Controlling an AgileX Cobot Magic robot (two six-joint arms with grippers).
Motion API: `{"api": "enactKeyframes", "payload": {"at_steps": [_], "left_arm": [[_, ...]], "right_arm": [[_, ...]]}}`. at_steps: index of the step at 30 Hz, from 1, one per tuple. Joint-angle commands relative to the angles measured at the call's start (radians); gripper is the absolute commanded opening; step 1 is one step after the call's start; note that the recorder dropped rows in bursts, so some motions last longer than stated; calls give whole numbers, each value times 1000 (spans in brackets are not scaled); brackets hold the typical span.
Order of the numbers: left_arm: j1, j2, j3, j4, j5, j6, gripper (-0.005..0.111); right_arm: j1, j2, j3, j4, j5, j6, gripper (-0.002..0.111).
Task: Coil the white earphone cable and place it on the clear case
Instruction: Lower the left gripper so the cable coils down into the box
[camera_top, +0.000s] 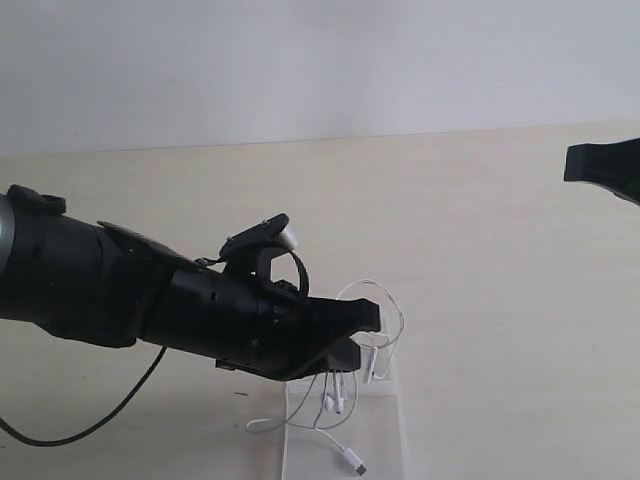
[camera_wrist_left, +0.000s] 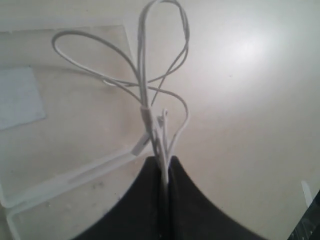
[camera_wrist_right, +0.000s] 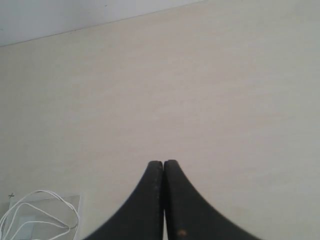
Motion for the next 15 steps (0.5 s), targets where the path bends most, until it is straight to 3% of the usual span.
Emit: {"api": "enactKeyframes", "payload": {"at_steps": [1,15], "left_arm": [[-3,2,-5,-7,3,-22,0],[-3,7,-5,-7,-7,-74,0]], "right_arm": [[-5,-3,-2,-14,-10,-7,0],[-5,-3,-2,-16,-10,-7,0]]}}
